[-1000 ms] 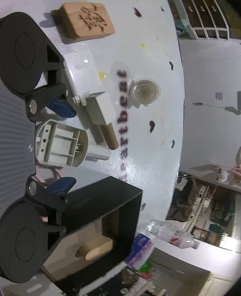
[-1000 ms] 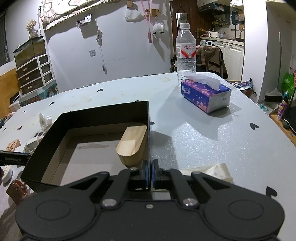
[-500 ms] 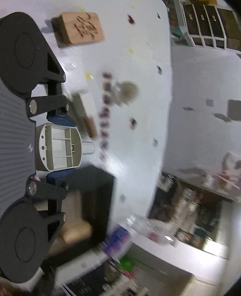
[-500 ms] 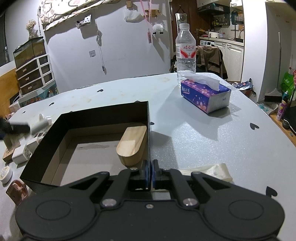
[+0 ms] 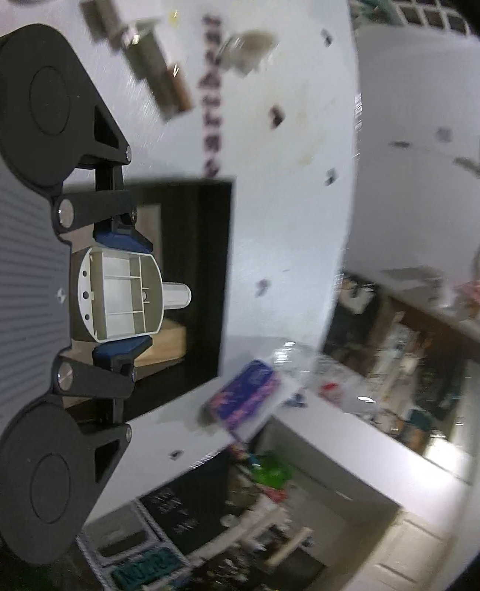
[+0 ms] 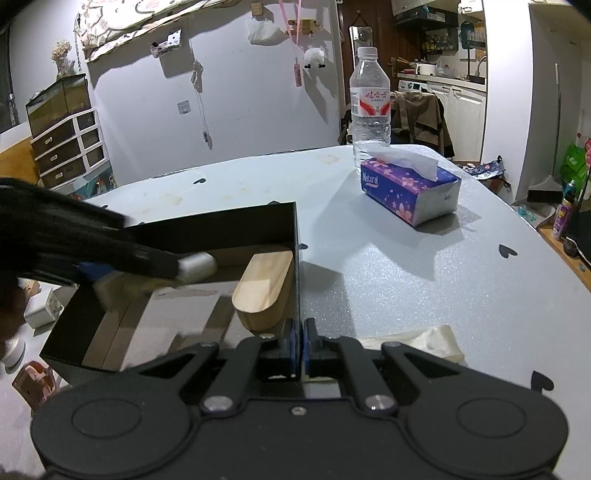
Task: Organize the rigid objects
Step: 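Lower the white holder into the black box and open the left gripper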
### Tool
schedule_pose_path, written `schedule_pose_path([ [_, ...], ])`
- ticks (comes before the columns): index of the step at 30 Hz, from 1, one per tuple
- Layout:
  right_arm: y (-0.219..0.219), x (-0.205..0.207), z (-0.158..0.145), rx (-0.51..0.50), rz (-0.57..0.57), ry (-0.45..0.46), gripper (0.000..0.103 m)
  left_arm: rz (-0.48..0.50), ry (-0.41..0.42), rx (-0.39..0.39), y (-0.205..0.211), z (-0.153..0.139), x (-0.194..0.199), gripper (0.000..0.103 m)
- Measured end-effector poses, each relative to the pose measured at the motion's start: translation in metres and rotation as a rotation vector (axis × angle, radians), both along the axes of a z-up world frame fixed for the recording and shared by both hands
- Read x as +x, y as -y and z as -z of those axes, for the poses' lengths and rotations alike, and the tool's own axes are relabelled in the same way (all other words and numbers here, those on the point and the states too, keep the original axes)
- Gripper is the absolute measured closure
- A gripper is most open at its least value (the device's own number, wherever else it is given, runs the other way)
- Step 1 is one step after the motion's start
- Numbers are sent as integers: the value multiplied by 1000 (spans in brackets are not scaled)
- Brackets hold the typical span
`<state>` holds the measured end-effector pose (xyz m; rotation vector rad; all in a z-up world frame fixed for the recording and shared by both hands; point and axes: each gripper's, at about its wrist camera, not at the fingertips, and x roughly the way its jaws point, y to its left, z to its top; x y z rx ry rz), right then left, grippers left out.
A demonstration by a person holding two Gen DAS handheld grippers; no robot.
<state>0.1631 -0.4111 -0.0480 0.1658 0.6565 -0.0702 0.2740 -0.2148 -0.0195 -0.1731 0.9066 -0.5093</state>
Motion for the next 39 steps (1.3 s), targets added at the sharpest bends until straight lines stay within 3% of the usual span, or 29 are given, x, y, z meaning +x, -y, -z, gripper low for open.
schedule_pose_path([
  [8, 0, 0, 0, -2, -10, 0, 98, -28, -91, 93, 43, 37, 32, 55],
  [11, 0, -1, 0, -2, -15, 1, 98, -7, -127, 94, 51, 44, 36, 55],
  [24, 1, -2, 0, 4, -20, 4, 95, 34, -130, 60, 68, 48, 44, 55],
  [26, 1, -2, 0, 6, -20, 3, 95, 29, -136, 50, 67, 49, 44, 51],
  [30, 1, -1, 0, 4, -18, 0, 95, 29, -124, 18, 62, 46, 43, 32],
  [35, 1, -1, -1, 4, -17, -2, 96, 48, -98, -8, 54, 37, 35, 29],
  [39, 1, 0, 0, 1, -15, -3, 96, 71, -60, -17, 43, 26, 21, 20],
])
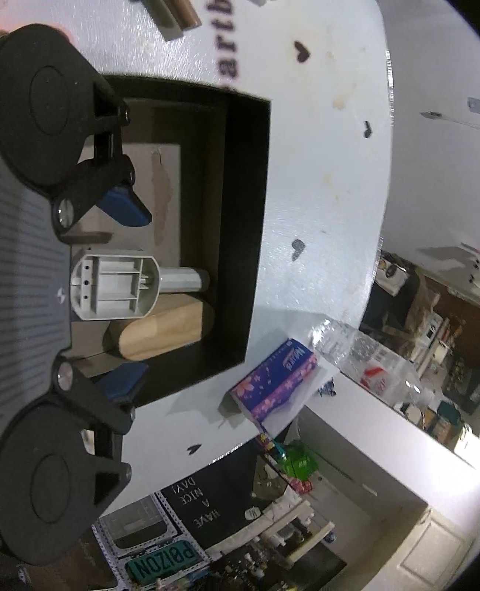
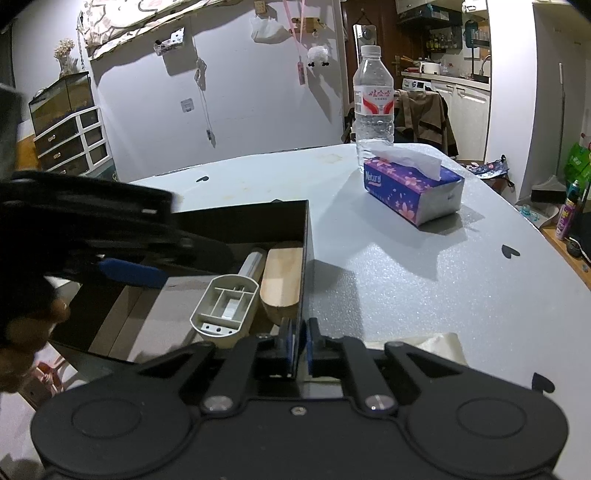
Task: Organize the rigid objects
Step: 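Lower the white holder into the black box and open the left gripper, then grasp the pink scissors with the left gripper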
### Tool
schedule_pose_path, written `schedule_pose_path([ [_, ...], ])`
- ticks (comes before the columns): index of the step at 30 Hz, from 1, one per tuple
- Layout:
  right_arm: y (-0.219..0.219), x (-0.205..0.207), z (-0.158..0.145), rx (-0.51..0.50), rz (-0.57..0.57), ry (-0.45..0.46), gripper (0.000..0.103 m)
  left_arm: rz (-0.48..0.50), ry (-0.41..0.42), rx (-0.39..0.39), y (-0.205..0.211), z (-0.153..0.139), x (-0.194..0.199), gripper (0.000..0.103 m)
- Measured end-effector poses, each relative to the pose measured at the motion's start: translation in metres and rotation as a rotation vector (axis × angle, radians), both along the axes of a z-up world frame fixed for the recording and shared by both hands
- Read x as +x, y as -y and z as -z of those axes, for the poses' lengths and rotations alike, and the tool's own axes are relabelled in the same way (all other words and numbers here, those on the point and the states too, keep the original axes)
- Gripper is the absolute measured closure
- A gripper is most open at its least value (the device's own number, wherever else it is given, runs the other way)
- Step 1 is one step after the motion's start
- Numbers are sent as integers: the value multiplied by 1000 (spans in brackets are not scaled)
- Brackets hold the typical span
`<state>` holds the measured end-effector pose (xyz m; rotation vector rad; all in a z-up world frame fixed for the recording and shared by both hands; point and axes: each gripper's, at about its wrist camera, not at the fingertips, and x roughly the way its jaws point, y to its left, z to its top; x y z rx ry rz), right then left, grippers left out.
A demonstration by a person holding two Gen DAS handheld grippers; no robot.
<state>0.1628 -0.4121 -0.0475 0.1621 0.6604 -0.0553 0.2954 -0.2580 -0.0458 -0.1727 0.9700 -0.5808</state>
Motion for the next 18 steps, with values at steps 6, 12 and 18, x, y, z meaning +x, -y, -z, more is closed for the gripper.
schedule_pose_path([
  [6, 0, 0, 1, 2, 4, 1, 96, 42, 90, -8, -21, -20, -28, 5],
  [12, 0, 0, 0, 0, 9, 0, 96, 29, 196, 14, -46, -36, -57, 0],
  [18, -1, 0, 0, -2, 10, 0, 96, -28, 285, 48, -77, -42, -79, 0],
])
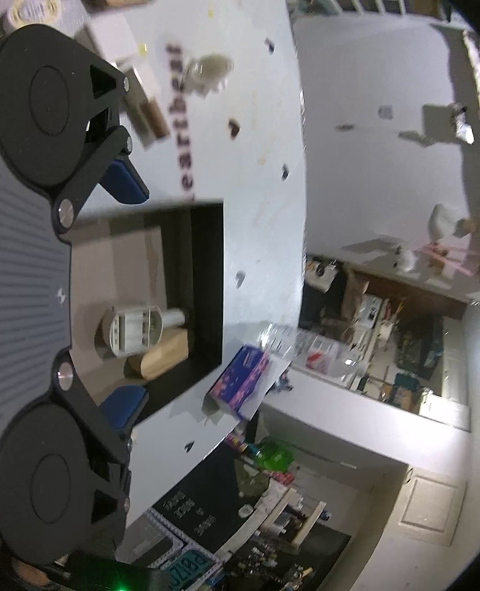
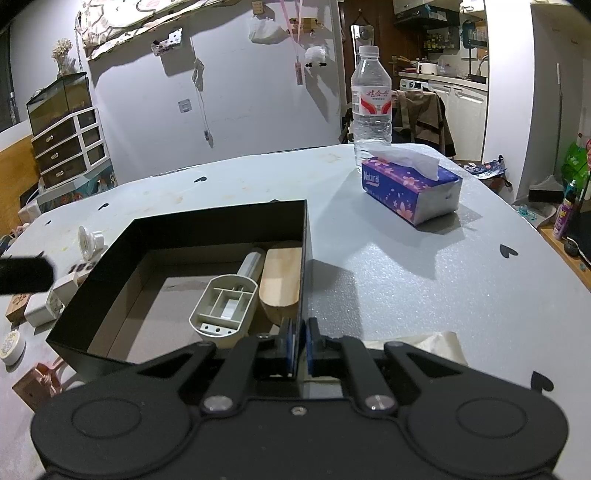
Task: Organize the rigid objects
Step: 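Grasp the pink scissors with the left gripper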
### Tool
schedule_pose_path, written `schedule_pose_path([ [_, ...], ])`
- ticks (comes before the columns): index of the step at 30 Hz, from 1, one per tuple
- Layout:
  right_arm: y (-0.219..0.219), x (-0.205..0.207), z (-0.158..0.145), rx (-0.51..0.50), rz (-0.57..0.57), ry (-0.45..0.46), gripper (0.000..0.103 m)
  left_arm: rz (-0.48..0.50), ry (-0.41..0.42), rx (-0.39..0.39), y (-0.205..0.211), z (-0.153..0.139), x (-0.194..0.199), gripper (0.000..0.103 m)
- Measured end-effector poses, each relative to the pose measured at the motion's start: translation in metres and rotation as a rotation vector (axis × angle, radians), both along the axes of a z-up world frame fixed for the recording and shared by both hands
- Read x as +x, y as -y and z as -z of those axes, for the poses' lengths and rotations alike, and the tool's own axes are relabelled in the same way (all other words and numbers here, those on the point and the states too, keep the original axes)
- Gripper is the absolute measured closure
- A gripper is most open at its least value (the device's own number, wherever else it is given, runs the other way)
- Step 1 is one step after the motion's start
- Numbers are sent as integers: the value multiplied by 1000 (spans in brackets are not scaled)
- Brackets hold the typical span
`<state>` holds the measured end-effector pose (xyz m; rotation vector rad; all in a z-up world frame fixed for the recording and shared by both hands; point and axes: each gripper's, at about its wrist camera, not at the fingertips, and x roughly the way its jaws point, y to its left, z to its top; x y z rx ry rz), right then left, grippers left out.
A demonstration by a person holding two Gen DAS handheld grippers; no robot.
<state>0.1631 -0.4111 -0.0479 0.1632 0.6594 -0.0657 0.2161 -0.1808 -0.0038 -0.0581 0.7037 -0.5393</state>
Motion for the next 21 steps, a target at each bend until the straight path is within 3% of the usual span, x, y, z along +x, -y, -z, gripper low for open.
schedule_pose_path([
  [13, -1, 0, 0, -7, 6, -2, 96, -212, 87, 80, -70, 20, -32, 0],
  [21, 0, 0, 0, -8, 7, -3, 96, -255, 62, 118, -95, 45, -51, 0],
])
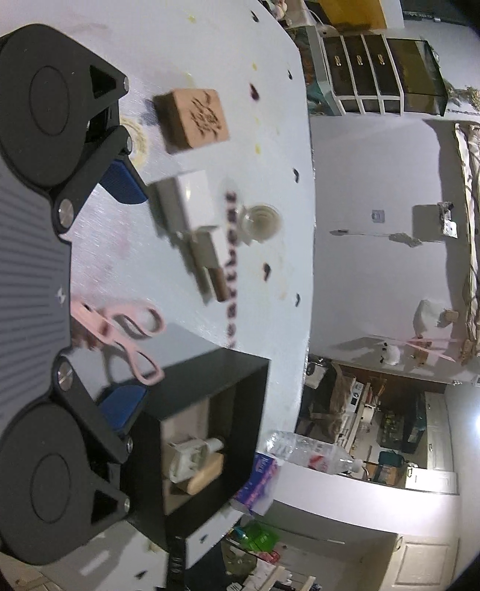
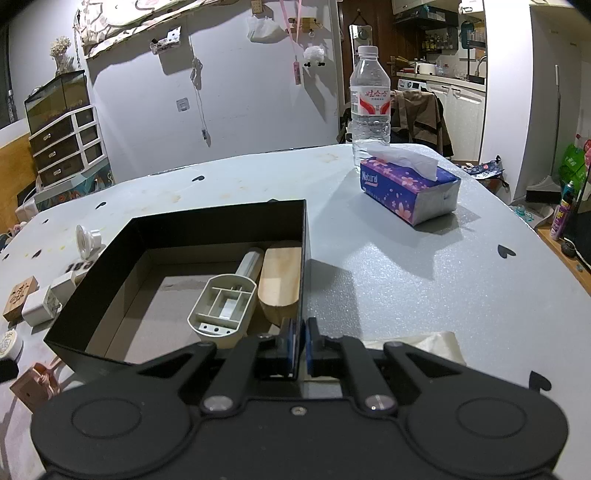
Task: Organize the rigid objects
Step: 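Grasp the pink scissors with the left gripper, then carry the pink scissors into the black box and release them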
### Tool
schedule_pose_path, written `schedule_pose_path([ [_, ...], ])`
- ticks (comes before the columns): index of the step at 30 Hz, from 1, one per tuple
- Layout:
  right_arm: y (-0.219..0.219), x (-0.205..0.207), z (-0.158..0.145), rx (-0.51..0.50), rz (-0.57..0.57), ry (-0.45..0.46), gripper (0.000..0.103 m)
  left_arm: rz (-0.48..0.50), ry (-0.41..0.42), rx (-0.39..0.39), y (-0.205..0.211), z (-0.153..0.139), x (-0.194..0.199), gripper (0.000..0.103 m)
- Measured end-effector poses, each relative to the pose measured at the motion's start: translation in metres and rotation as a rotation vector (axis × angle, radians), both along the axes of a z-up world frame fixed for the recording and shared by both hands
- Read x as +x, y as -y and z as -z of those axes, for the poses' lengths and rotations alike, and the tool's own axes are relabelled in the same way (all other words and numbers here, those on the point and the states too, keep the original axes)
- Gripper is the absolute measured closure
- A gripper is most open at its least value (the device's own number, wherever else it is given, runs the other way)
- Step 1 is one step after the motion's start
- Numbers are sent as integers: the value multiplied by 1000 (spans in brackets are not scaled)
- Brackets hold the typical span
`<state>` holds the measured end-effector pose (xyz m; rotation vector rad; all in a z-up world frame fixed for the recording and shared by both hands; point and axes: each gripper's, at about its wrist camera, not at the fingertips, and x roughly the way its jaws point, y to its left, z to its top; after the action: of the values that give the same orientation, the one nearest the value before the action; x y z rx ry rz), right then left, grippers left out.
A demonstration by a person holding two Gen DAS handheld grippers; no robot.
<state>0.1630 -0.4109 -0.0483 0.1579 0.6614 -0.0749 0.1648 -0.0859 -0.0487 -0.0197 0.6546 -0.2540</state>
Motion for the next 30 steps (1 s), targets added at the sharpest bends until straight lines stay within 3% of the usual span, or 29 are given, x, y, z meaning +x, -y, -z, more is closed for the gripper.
schedule_pose_path([
  [8, 0, 0, 0, 0, 1, 0, 96, 95, -18, -47, 0, 9, -12, 4],
  [11, 0, 0, 0, 0, 0, 0, 97, 140, -48, -37, 9, 12, -11, 16],
  [14, 0, 0, 0, 0, 0, 0, 97, 152, -100, -28, 13, 19, -8, 36],
  [16, 0, 0, 0, 0, 0, 0, 96, 167, -133, -18, 15, 23, -6, 55],
  [18, 1, 0, 0, 0, 0, 1, 96, 182, -153, -18, 16, 24, -4, 60],
  [27, 0, 0, 0, -1, 0, 0, 96, 132, -189, -14, 20, 31, 15, 60],
  [30, 0, 0, 0, -2, -1, 0, 96, 133, -197, -43, 20, 32, 16, 82],
])
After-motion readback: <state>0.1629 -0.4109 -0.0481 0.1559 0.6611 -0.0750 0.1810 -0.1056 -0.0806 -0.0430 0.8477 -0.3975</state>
